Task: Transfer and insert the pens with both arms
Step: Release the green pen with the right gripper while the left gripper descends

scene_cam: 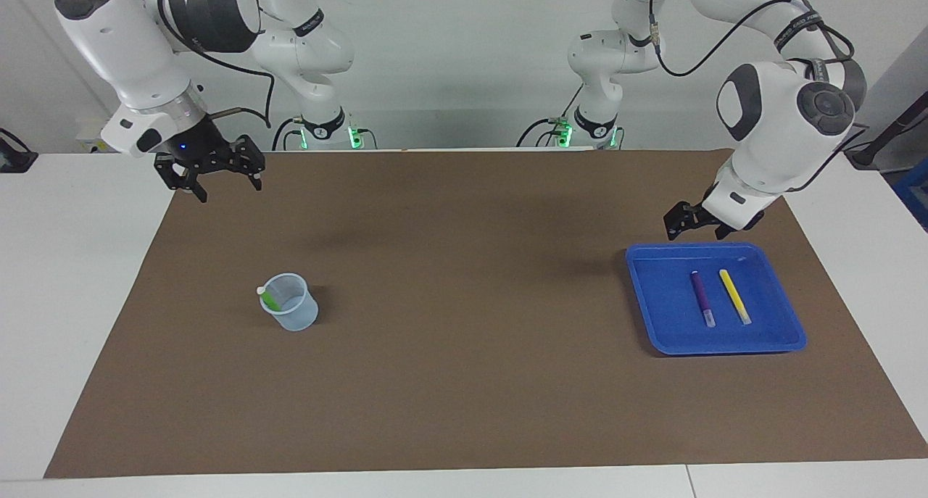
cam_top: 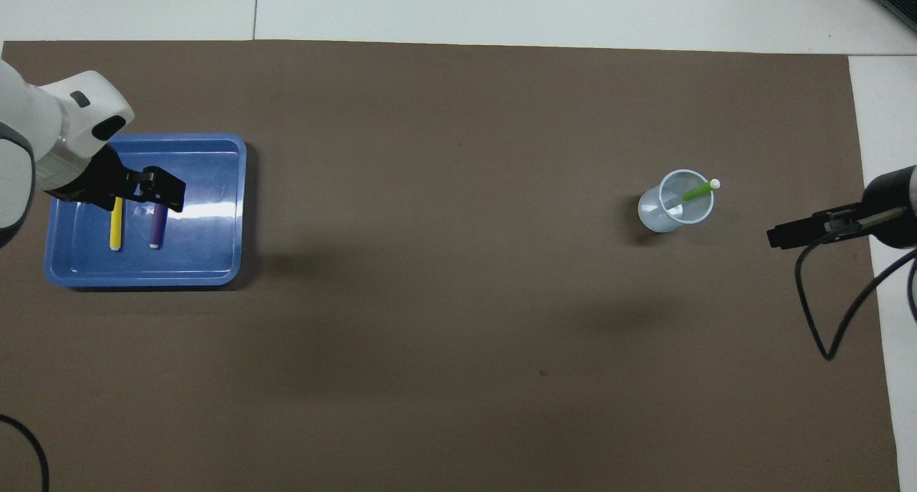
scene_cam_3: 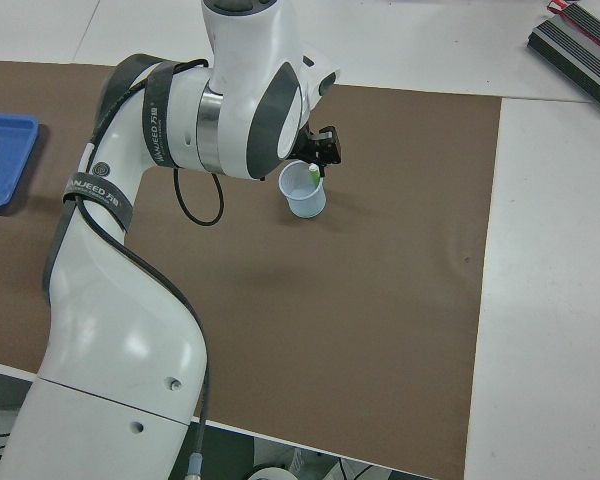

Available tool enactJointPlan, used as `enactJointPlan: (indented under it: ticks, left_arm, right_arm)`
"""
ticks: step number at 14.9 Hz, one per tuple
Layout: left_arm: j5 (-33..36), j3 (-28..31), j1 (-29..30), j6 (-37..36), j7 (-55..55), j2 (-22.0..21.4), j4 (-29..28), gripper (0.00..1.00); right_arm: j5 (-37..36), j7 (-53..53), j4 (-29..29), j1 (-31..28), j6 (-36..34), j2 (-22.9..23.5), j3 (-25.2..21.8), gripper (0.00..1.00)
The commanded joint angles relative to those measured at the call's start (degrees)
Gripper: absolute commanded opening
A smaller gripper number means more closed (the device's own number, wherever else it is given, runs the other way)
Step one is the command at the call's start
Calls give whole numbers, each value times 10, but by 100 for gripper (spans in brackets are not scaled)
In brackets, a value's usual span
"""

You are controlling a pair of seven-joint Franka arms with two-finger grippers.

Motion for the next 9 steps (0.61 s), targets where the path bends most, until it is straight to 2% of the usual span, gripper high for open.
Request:
enactJointPlan:
  ticks: [1,7,9]
  left_arm:
    - [9,12,-7,39,-5,-59,-74,100]
    - [8,12,-2,46,-5,-95,-104,100]
    - [6,12,0,63,7,-92,-97,100]
  right_arm:
    - [-17,12,-3,-6,-10,-6,7,100]
    - [-17,12,-3,-6,-10,-6,7,100]
    - [-17,12,-3,-6,-11,-6,7,100]
